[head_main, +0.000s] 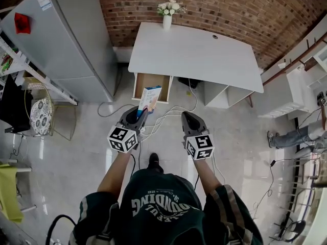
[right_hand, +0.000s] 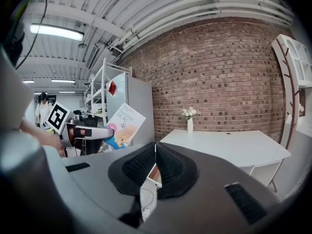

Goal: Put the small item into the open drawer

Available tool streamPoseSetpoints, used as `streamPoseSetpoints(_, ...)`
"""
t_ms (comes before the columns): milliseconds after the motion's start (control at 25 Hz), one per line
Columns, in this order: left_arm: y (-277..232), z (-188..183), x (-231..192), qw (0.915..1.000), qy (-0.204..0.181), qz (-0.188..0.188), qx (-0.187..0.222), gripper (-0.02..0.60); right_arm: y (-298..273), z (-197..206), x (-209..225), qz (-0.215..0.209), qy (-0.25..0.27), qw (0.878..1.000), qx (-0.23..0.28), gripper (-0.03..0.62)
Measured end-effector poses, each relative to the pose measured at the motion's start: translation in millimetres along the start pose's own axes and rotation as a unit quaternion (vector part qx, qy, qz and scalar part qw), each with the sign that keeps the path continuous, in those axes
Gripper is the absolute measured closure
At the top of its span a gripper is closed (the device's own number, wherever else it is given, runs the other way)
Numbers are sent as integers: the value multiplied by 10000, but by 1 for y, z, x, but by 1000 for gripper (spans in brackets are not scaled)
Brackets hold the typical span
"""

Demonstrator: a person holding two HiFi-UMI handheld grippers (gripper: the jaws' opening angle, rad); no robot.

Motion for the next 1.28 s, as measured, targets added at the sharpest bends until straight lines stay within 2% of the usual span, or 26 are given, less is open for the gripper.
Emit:
streamPoseSetpoints(320,-20,-2,-22,9999,81,37,-49,483,-26,-1,7,8,-64,10000,-14,568)
streamPoseSetpoints(720,-43,2,-30,9997,112,-40,-207,483,-43,2,28,-57,-193,9997,-108,568)
streamPoseSetpoints(1040,-78,5,-40,9987,163,-319,-356,483,-82,-1,68,-357,-230,9989,-176,569)
streamPoseSetpoints(1280,-114,1,-52,9965,229,-664,-450,483,-119,-9,112,-695,-269,9968,-303,568)
Point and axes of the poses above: the fingertips, and each gripper's own axes: y backward along the fingers, x to its right, z out of its underside, the point moved 10 cm from there along y, backward along the fingers, and after that the axes turned 14 degrees about -z, right-handed, at the moved point
